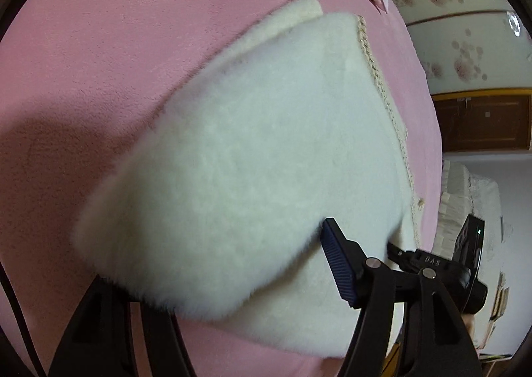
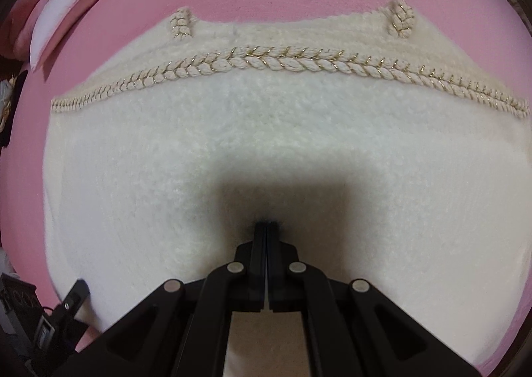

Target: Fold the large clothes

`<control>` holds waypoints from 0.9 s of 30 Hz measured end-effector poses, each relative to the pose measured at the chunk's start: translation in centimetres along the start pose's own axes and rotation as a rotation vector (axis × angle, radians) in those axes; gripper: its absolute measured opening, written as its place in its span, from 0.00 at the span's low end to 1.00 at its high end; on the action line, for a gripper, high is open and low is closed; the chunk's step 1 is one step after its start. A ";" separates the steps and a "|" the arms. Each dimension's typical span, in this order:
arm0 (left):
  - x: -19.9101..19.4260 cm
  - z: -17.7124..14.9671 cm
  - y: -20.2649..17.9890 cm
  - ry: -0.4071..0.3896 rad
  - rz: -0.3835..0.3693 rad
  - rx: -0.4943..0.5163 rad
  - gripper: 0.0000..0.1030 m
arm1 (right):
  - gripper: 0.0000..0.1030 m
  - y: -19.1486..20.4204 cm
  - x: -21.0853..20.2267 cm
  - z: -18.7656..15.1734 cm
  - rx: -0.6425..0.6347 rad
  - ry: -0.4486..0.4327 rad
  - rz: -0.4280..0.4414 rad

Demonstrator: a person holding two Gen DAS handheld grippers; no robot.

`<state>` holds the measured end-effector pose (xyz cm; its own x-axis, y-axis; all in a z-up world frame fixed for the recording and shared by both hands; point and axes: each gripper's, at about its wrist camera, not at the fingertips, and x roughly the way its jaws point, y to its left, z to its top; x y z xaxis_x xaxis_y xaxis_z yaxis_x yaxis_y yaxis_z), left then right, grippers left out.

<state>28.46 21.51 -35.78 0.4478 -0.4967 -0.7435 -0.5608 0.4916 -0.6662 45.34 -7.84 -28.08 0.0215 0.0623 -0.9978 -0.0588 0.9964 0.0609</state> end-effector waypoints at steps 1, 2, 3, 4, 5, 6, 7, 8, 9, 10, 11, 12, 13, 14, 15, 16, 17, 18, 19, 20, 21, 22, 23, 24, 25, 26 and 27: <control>0.3 0.0 0.2 -0.004 -0.018 -0.022 0.63 | 0.00 0.5 0.1 0.0 -0.008 -0.001 -0.005; 0.7 -0.1 0.2 -0.006 -0.028 -0.031 0.63 | 0.00 0.8 0.1 -0.1 -0.019 -0.003 -0.012; 0.9 -0.1 0.2 -0.005 -0.032 -0.032 0.63 | 0.00 1.1 0.1 -0.2 -0.025 -0.005 -0.018; 1.0 -0.1 0.0 -0.002 -0.028 -0.027 0.63 | 0.00 1.7 0.3 -0.3 -0.028 -0.007 -0.023; 1.1 -0.1 -0.1 -0.002 -0.025 -0.028 0.63 | 0.00 2.3 0.4 -0.4 -0.027 -0.010 -0.026; 1.0 -0.1 -0.1 -0.005 -0.019 -0.033 0.61 | 0.00 2.6 0.5 -0.5 -0.025 -0.012 -0.028; 0.6 -0.2 0.0 -0.019 -0.011 -0.046 0.58 | 0.00 2.8 0.6 -0.7 -0.021 -0.013 -0.030; -0.3 -0.5 0.6 -0.046 -0.006 -0.061 0.52 | 0.00 3.0 0.6 -0.9 -0.016 -0.016 -0.033; -0.6 -0.8 0.3 -0.067 0.002 -0.066 0.46 | 0.00 3.3 0.7 -1.0 -0.016 -0.018 -0.039; -1.1 -1.2 -0.3 -0.092 0.027 -0.050 0.43 | 0.00 3.1 0.7 -1.0 -0.019 -0.020 -0.046; -1.5 -1.3 -0.6 -0.108 0.046 -0.030 0.37 | 0.00 2.8 0.5 -1.0 -0.021 -0.021 -0.053; -1.8 -1.6 -1.2 -0.126 0.064 -0.007 0.29 | 0.00 3.3 0.5 -1.1 -0.021 -0.022 -0.059; -2.4 -1.9 -1.9 -0.147 0.076 0.016 0.25 | 0.00 4.0 0.3 -1.5 -0.021 -0.022 -0.064; -2.8 -2.1 -2.4 -0.161 0.076 0.035 0.20 | 0.00 4.2 0.4 -1.6 -0.019 -0.023 -0.067; -3.3 -2.3 -2.9 -0.170 0.071 0.060 0.19 | 0.00 4.3 0.3 -1.7 -0.018 -0.025 -0.069; -3.7 -2.3 -3.5 -0.174 0.064 0.077 0.18 | 0.00 4.5 0.4 -1.8 -0.018 -0.027 -0.069; -4.1 -2.3 -4.0 -0.173 0.048 0.095 0.18 | 0.00 4.5 0.5 -1.7 -0.017 -0.029 -0.067; -4.4 -2.3 -4.4 -0.170 0.034 0.112 0.18 | 0.00 4.6 0.3 -1.9 -0.015 -0.034 -0.064; -4.7 -2.4 -4.8 -0.166 0.021 0.126 0.18 | 0.00 4.8 0.1 -2.2 -0.012 -0.039 -0.058; -5.1 -2.4 -5.3 -0.164 0.007 0.143 0.18 | 0.00 4.8 -0.1 -2.2 -0.011 -0.044 -0.052; -5.5 -2.5 -5.8 -0.165 -0.007 0.157 0.18 | 0.00 4.6 -0.4 -2.5 -0.012 -0.049 -0.047; -6.2 -2.7 -5.7 -0.166 -0.018 0.171 0.17 | 0.00 4.4 -0.6 -2.9 -0.013 -0.053 -0.042; -6.7 -3.0 -5.9 -0.175 -0.035 0.188 0.16 | 0.00 4.3 -0.5 -3.1 -0.015 -0.057 -0.038; -7.3 -3.3 -6.4 -0.185 -0.060 0.204 0.15 | 0.00 4.3 -0.6 -3.3 -0.017 -0.065 -0.031; -7.7 -3.7 -6.6 -0.195 -0.075 0.216 0.15 | 0.00 4.3 -0.5 -3.7 -0.015 -0.073 -0.024; -8.1 -4.1 -7.1 -0.208 -0.089 0.235 0.15 | 0.00 4.2 -0.5 -4.0 -0.012 -0.085 -0.014; -8.7 -4.6 -7.0 -0.218 -0.101 0.259 0.14 | 0.00 4.2 -0.6 -4.4 -0.013 -0.102 -0.002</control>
<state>25.29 19.10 -24.34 0.6456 -0.4015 -0.6496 -0.3233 0.6269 -0.7088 40.73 -3.99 -27.37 0.1232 0.0662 -0.9902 -0.0711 0.9958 0.0577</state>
